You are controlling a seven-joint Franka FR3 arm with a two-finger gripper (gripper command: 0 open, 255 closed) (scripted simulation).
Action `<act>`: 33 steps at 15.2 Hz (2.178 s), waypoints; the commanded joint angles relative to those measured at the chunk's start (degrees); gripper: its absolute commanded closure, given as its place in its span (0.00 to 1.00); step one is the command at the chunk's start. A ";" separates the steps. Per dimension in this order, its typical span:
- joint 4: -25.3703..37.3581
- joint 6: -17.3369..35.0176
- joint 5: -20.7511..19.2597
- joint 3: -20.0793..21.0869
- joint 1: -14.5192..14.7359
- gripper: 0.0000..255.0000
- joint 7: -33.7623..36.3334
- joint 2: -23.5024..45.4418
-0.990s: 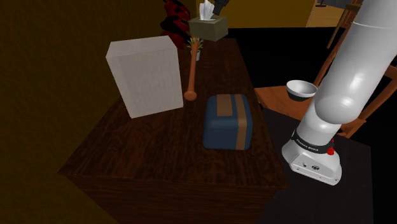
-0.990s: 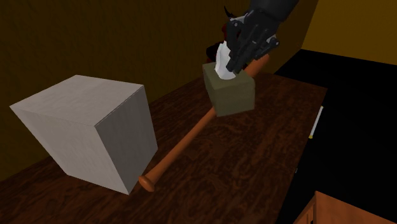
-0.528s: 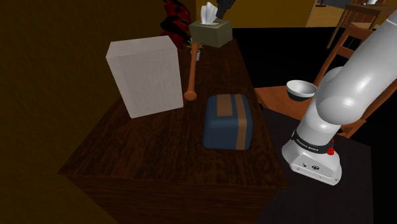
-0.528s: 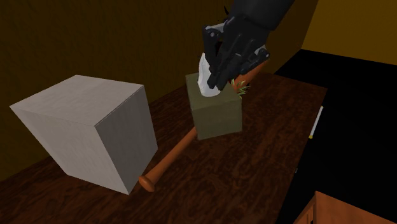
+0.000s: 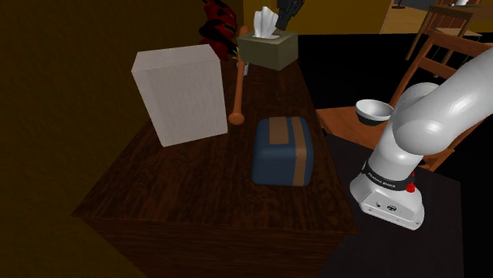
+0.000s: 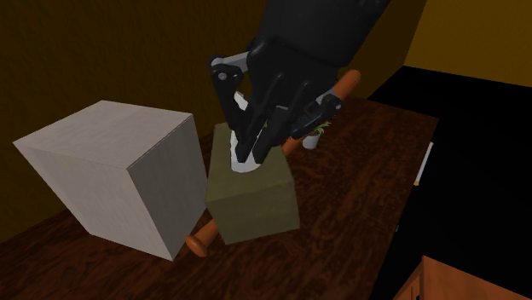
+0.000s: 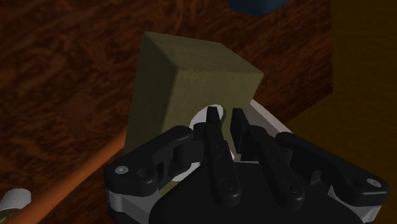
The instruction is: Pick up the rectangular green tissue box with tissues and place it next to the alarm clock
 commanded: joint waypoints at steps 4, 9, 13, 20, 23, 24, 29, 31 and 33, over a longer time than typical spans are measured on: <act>-5.39 1.88 0.22 1.81 -0.09 1.00 1.42 -4.10; -9.84 5.27 0.33 1.88 -0.29 1.00 0.31 -4.98; -13.23 8.00 0.46 1.91 -0.42 1.00 -0.61 -5.49; -18.80 12.87 0.83 1.87 -0.54 1.00 -2.28 -5.92; -21.04 15.01 1.04 1.83 -0.55 1.00 -3.04 -5.91; -21.78 15.73 1.12 1.81 -0.54 1.00 -3.30 -5.89; -25.29 19.39 1.59 1.68 -0.48 1.00 -4.65 -5.54; -26.63 20.88 1.82 1.62 -0.43 1.00 -5.22 -5.30; -27.93 22.40 2.07 1.55 -0.36 1.00 -5.81 -4.99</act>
